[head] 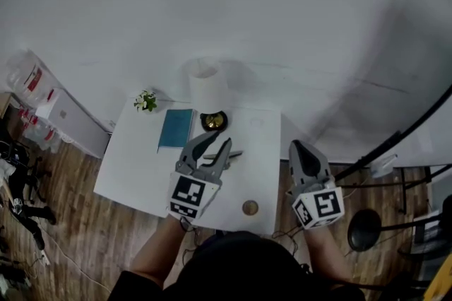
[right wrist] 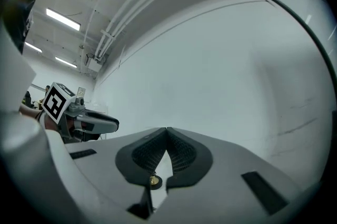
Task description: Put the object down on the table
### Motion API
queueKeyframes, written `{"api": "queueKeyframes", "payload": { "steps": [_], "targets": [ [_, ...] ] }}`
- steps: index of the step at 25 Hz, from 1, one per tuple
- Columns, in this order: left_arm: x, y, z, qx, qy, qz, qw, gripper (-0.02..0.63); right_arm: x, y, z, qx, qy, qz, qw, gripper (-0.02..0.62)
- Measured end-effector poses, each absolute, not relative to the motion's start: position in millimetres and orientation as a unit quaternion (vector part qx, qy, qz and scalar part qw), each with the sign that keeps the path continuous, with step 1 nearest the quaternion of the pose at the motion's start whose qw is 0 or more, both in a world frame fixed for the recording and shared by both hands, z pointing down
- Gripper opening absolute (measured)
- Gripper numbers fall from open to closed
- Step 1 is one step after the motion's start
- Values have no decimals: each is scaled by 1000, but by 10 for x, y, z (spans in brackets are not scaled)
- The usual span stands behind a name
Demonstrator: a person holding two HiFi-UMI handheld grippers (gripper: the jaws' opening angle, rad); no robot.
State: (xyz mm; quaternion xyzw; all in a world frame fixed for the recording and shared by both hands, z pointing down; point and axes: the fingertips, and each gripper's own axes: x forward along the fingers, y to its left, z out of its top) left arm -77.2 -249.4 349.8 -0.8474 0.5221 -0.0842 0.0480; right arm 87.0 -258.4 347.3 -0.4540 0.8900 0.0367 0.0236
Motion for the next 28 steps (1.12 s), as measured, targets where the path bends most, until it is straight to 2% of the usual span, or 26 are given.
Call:
{"api": "queueKeyframes", "payload": {
  "steps": [8, 13, 17, 28],
  "targets": [
    [-632, -2315, 3194, -849, 524, -39, 64, 71, 971, -2394, 3077, -454, 883, 108, 45, 5],
    [-541, -2257, 3225, -851, 522, -40, 43, 65, 1034, -2355, 3062, -455, 883, 105, 43, 5],
    [-487, -2243, 3183, -850, 523, -36, 59, 61, 1067, -2337, 3041, -454, 884, 108, 42, 5],
    [-471, -2197, 3229, -850, 524, -38, 42, 55, 1093, -2342, 3093, -455, 884, 100, 42, 5]
  ]
}}
